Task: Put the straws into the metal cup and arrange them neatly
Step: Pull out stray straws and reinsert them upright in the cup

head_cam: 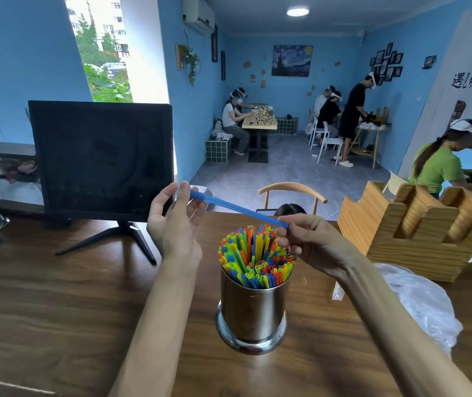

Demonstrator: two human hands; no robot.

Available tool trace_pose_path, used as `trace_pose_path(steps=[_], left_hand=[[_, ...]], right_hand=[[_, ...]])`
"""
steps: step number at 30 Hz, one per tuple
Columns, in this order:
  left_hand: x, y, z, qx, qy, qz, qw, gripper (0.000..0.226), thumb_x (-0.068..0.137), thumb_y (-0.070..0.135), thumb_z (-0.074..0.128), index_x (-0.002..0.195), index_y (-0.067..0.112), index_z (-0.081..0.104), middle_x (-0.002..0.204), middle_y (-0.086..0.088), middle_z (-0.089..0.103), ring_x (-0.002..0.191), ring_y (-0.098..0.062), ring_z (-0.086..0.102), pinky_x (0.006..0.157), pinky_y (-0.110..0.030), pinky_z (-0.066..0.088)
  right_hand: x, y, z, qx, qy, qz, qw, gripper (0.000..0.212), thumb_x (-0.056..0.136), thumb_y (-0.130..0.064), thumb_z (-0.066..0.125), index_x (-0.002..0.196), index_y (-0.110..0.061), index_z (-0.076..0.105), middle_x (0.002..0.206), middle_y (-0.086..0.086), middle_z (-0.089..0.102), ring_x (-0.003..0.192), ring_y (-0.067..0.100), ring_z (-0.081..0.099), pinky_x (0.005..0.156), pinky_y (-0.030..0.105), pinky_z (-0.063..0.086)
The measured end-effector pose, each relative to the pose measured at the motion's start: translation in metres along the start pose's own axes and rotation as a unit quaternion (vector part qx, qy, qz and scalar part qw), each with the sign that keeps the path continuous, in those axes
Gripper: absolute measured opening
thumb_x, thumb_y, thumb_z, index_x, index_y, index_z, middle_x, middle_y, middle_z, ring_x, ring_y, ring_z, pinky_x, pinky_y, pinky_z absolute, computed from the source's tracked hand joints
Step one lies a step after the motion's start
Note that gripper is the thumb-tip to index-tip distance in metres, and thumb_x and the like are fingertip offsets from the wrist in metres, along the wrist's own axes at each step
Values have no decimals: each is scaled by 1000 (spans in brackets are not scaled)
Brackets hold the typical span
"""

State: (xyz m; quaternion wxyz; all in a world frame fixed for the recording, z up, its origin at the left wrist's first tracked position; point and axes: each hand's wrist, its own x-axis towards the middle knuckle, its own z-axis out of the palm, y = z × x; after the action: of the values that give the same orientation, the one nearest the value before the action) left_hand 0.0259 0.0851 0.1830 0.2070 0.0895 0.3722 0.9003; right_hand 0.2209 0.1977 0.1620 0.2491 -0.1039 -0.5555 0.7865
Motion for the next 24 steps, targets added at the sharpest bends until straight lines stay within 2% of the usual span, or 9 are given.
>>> trace_pose_path(steps=[2, 6, 10, 15, 17, 19, 21, 24], left_hand=[[-1, 0, 0, 4, 7, 5, 1000, 26, 91, 16, 75, 113, 8, 65, 96, -10, 74, 69, -12, 74, 61, -21, 58], [-4, -4, -5, 20, 8, -5, 1000, 15, 90, 16, 76, 100, 14, 65, 99, -12, 74, 71, -13, 74, 60, -22, 58], [-6, -9, -11, 34, 21, -10, 999, 17, 89, 15, 77, 99, 12, 64, 101, -15, 72, 67, -12, 73, 59, -21, 57], [-7, -12, -14, 42, 11, -24, 999, 18, 89, 13, 77, 100, 10, 63, 93, -12, 72, 63, -11, 72, 57, -21, 56], [-6, -12, -14, 36, -1, -35, 999, 19, 88, 14, 77, 101, 11, 63, 90, -9, 72, 64, -11, 72, 57, -21, 57], [-5, -11, -14, 28, -8, -39, 999, 19, 89, 14, 77, 101, 12, 63, 86, -7, 73, 65, -12, 72, 58, -22, 58], [-5, -8, -13, 22, -4, -34, 999, 17, 89, 15, 77, 100, 13, 64, 80, -3, 74, 67, -13, 72, 60, -22, 58], [-2, -1, -10, 14, 25, 16, 999, 17, 90, 18, 77, 103, 14, 65, 89, -6, 77, 73, -14, 73, 62, -23, 58]], right_hand=[[-1, -1, 0, 4, 1, -2, 1000, 52, 47, -32, 103, 90, -12, 83, 84, 9, 75, 70, 14, 74, 50, 15, 51], [-4, -3, -2, 18, -2, -6, 1000, 54, 49, -30, 103, 96, -12, 82, 89, 9, 76, 71, 14, 75, 52, 16, 54], [-8, -3, -2, 41, 3, -16, 999, 58, 48, -34, 103, 97, -12, 82, 92, 9, 77, 71, 16, 76, 51, 17, 56], [-6, -1, 1, 29, 47, -35, 998, 59, 34, -42, 105, 81, -15, 83, 77, 7, 75, 61, 12, 72, 42, 13, 47], [-5, -1, -1, 31, 47, -33, 998, 58, 34, -40, 105, 81, -14, 83, 76, 7, 75, 59, 11, 72, 41, 13, 46], [-5, -1, -4, 35, 35, -24, 998, 57, 38, -36, 105, 85, -13, 83, 80, 8, 76, 60, 12, 72, 41, 13, 47], [-5, -1, -7, 28, 25, -14, 999, 50, 49, -29, 101, 91, -10, 82, 85, 11, 77, 62, 13, 73, 41, 14, 46], [0, -4, -9, -19, 66, -14, 998, 27, 80, -19, 74, 102, -4, 75, 87, 14, 77, 57, 13, 70, 38, 15, 40]])
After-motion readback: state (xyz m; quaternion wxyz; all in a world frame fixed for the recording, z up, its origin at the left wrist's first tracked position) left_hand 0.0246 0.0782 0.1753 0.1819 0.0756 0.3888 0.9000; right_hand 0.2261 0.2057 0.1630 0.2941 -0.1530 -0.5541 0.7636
